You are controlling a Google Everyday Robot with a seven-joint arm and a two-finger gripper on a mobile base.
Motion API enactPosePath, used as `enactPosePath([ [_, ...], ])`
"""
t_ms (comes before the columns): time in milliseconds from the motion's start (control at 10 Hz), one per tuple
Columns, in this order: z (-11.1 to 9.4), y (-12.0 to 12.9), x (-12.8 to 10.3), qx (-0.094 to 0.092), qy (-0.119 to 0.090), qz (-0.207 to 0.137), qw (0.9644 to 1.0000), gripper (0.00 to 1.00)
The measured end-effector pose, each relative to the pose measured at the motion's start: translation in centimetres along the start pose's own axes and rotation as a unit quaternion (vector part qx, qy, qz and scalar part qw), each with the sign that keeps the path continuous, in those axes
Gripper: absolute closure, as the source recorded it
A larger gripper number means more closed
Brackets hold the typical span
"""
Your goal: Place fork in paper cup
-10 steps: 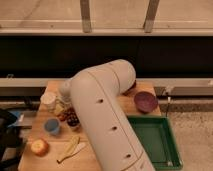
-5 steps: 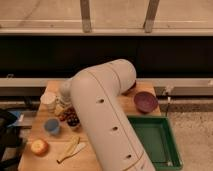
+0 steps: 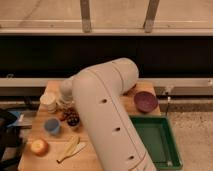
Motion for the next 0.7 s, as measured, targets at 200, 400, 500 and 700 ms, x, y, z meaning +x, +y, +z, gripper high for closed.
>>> enactPosePath([
  [200,-0.12,-0.02,0.27,0.0,0.002,-0.001,1.0,1.0],
  [400,-0.2,-0.05,0.25,0.0,0.002,-0.002,1.0,1.0],
  [500,-0.2,-0.07,0.24,0.0,0.002,-0.001,1.0,1.0],
  [700,-0.4,-0.68,0.4,-0.011,-0.017,0.014,0.9997,1.0],
])
